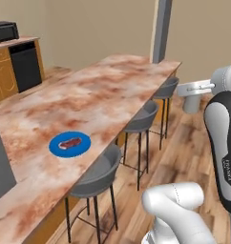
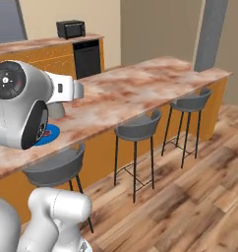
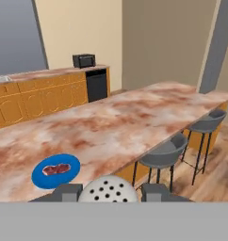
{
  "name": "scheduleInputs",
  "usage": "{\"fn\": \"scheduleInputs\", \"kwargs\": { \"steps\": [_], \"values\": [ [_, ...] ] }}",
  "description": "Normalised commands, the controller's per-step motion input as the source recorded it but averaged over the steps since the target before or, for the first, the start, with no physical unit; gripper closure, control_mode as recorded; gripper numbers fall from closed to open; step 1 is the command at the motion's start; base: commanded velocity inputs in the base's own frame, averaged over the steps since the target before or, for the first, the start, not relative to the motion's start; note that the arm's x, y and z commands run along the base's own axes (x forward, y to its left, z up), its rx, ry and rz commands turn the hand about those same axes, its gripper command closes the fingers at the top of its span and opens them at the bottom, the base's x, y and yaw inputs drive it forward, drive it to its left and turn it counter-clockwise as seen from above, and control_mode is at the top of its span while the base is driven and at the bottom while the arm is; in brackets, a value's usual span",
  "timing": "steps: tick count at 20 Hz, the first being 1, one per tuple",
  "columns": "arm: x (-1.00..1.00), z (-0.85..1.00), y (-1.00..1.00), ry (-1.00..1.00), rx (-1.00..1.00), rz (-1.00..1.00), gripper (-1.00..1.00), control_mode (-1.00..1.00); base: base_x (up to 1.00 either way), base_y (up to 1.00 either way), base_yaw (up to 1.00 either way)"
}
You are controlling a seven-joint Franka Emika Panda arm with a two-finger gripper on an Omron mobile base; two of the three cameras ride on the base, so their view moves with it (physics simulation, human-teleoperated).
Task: Retrieve the shaker from the cabinet and place it next the steak on a plate on the dining table.
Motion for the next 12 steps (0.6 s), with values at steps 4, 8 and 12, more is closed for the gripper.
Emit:
{"fn": "scheduleInputs", "kwargs": {
  "steps": [4, 8, 12],
  "values": [
    [0.0, 0.0, 0.0, 0.0, 0.0, 0.0, 1.0, 1.0, 0.67, -0.25, 0.37],
    [0.0, 0.0, 0.0, 0.0, 0.0, 0.0, 1.0, 1.0, 0.64, -0.23, 0.4],
    [0.0, 0.0, 0.0, 0.0, 0.0, 0.0, 1.0, 1.0, 0.58, -0.15, 0.44]
  ]
}}
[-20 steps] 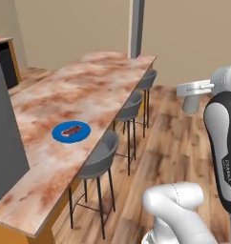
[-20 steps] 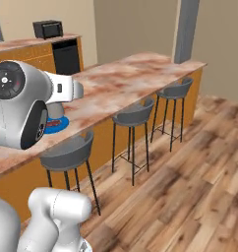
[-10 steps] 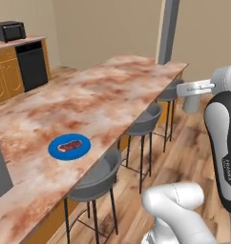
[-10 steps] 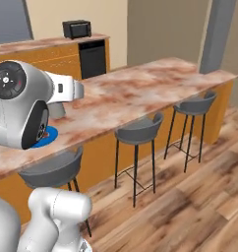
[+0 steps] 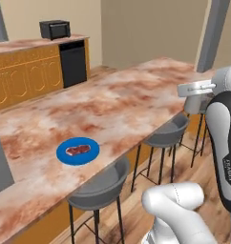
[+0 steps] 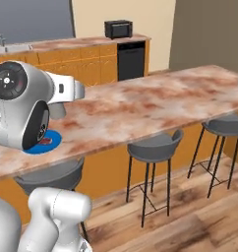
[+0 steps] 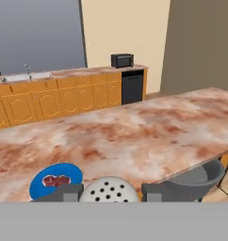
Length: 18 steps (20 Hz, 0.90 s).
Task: Retrieve the shaker from the cabinet and place it next the steak on a plate on the dining table.
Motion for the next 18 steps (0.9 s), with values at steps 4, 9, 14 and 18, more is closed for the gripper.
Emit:
{"fn": "scheduleInputs", "kwargs": {
  "steps": [4, 9, 14, 18],
  "values": [
    [0.0, 0.0, 0.0, 0.0, 0.0, 0.0, 1.0, 1.0, 0.55, -0.11, 0.45],
    [0.0, 0.0, 0.0, 0.0, 0.0, 0.0, 1.0, 1.0, 0.59, -0.13, 0.45],
    [0.0, 0.0, 0.0, 0.0, 0.0, 0.0, 1.0, 1.0, 0.61, -0.17, 0.45],
    [0.0, 0.0, 0.0, 0.0, 0.0, 0.0, 1.0, 1.0, 0.61, -0.3, 0.42]
  ]
}}
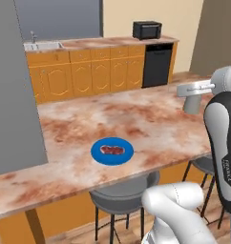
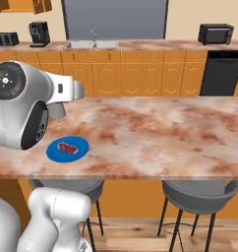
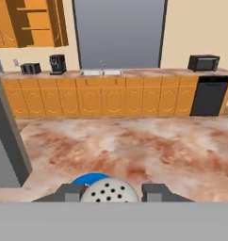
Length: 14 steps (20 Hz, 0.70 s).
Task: Retrieve the shaker from the cabinet and place it next the steak on a plate on the dining table.
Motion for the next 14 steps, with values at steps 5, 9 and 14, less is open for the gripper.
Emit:
{"fn": "scheduleInputs", "kwargs": {
  "steps": [5, 9, 14],
  "values": [
    [0.0, 0.0, 0.0, 0.0, 0.0, 0.0, 1.0, 1.0, 0.55, -0.39, 0.42],
    [0.0, 0.0, 0.0, 0.0, 0.0, 0.0, 1.0, 1.0, 0.54, -0.41, 0.42],
    [0.0, 0.0, 0.0, 0.0, 0.0, 0.0, 1.0, 1.0, 0.53, -0.42, 0.42]
  ]
}}
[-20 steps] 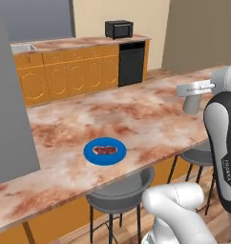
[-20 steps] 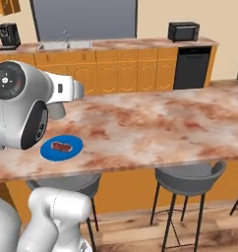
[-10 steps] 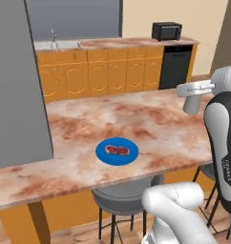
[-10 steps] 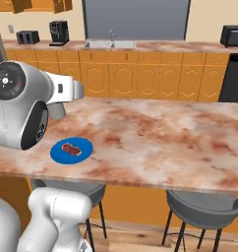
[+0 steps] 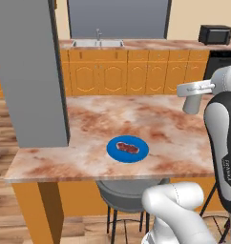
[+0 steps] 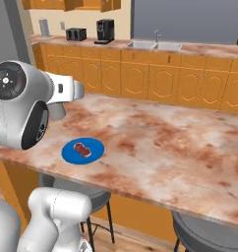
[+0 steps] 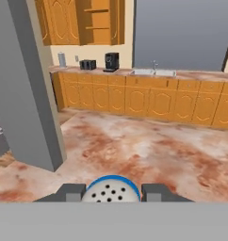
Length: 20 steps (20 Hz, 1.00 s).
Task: Retrieve the shaker from the cabinet and place it next the steak on a plate on the dining table.
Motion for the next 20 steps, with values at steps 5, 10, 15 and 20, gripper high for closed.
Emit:
{"fn": "scheduleInputs", "kwargs": {
  "steps": [5, 10, 15, 20],
  "values": [
    [0.0, 0.0, 0.0, 0.0, 0.0, 0.0, 1.0, 1.0, 0.53, -0.33, 0.39],
    [0.0, 0.0, 0.0, 0.0, 0.0, 0.0, 1.0, 1.0, 0.49, -0.11, 0.21],
    [0.0, 0.0, 0.0, 0.0, 0.0, 0.0, 1.0, 1.0, 0.14, 0.0, 0.01],
    [0.0, 0.0, 0.0, 0.0, 0.0, 0.0, 1.0, 1.0, 0.0, 0.0, 0.0]
  ]
}}
